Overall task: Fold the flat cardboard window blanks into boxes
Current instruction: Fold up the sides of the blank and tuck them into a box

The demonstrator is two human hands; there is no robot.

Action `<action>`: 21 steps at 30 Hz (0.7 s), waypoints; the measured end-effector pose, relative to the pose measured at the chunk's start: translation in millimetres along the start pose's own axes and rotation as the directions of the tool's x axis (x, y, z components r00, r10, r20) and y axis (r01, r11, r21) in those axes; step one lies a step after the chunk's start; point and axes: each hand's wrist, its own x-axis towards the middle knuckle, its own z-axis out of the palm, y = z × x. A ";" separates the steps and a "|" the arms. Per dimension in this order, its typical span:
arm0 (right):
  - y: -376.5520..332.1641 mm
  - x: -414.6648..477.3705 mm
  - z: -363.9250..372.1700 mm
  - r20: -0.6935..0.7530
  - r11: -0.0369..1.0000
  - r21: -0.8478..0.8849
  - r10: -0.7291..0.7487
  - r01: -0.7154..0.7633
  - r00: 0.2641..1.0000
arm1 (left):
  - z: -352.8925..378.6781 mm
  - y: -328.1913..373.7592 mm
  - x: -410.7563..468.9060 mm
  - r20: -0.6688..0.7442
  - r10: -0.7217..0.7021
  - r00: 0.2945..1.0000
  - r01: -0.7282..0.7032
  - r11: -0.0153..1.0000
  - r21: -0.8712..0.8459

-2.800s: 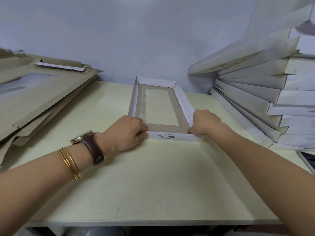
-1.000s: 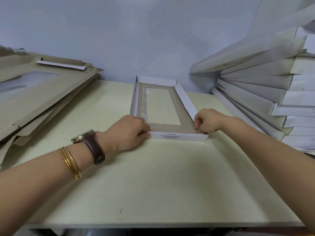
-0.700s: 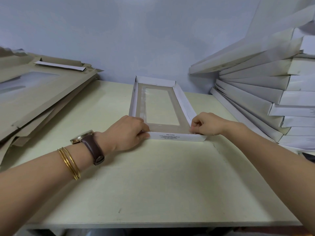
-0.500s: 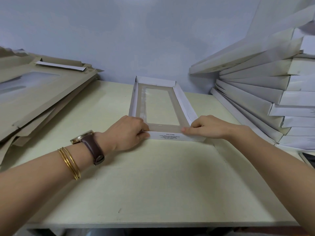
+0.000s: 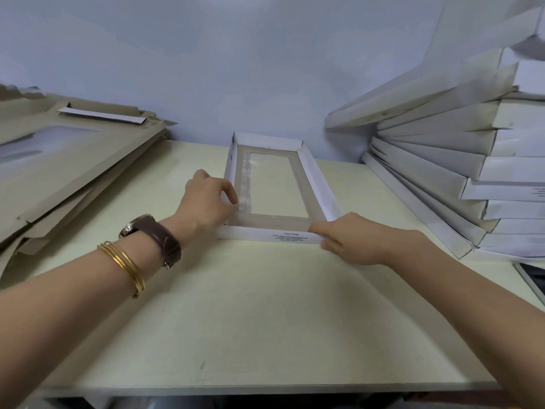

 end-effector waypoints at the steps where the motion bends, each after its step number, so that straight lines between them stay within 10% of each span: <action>1: -1.6 -0.7 0.0 0.006 1.000 -0.006 0.010 -0.010 1.000 | 0.2 -2.1 3.8 0.043 -0.057 0.997 0.057 0.998 0.013; 21: -15.6 -3.0 -5.2 0.026 0.996 0.005 0.086 -0.087 0.996 | 14.0 19.2 27.1 0.304 -0.262 0.916 0.144 0.921 0.362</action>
